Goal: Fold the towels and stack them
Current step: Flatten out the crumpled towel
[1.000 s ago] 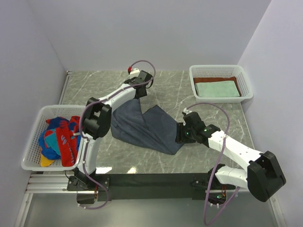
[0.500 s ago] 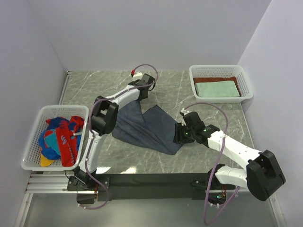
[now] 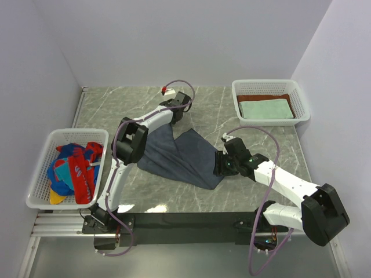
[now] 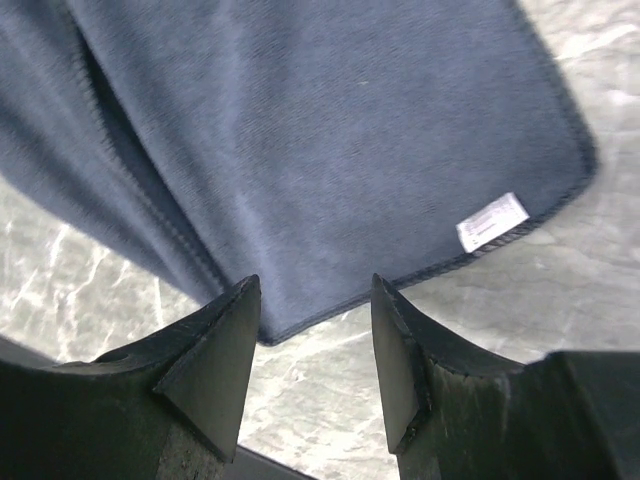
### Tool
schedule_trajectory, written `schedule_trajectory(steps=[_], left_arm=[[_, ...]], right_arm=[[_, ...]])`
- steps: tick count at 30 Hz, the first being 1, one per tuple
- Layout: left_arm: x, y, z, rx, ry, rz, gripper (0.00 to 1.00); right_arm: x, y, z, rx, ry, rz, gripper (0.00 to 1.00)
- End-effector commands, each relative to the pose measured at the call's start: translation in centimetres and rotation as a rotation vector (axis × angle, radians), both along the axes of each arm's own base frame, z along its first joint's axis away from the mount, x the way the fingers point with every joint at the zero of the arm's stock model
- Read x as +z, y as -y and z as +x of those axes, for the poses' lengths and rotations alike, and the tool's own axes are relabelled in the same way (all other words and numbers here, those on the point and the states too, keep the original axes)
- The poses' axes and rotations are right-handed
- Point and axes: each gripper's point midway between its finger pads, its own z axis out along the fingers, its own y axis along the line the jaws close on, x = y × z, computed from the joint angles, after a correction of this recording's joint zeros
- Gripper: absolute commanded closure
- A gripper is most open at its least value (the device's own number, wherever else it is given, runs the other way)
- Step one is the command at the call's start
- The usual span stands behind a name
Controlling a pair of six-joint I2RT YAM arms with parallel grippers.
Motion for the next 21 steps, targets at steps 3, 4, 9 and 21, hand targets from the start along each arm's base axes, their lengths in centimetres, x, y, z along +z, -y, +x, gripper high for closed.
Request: schedule_trajectory(steps=[3,4,9,21], left_arm=[[-2.8,-0.8,-1.7,0.007,-0.068,0.032,0.83],[-2.9,-0.9,-1.8,0.004,-0.074,0.033,0.92],[-2.1,-1.4,-2.3,0.012,-0.068,0.045,0.99],[4.8,-1.8,-1.9,0.01,0.057,0.004,0.99]], right_arm=[[1.1,1.5,2.1,-0.104,0.082,-0.052,0.44],[1.2,2.0,2.5,-0.133,0.089,-0.064,0.44],[1.1,3.8,4.4,-0.232,0.091,-0.091,0.41],[-1.2,5.6,6.4,-0.344,0.013,-0.137,0.41]])
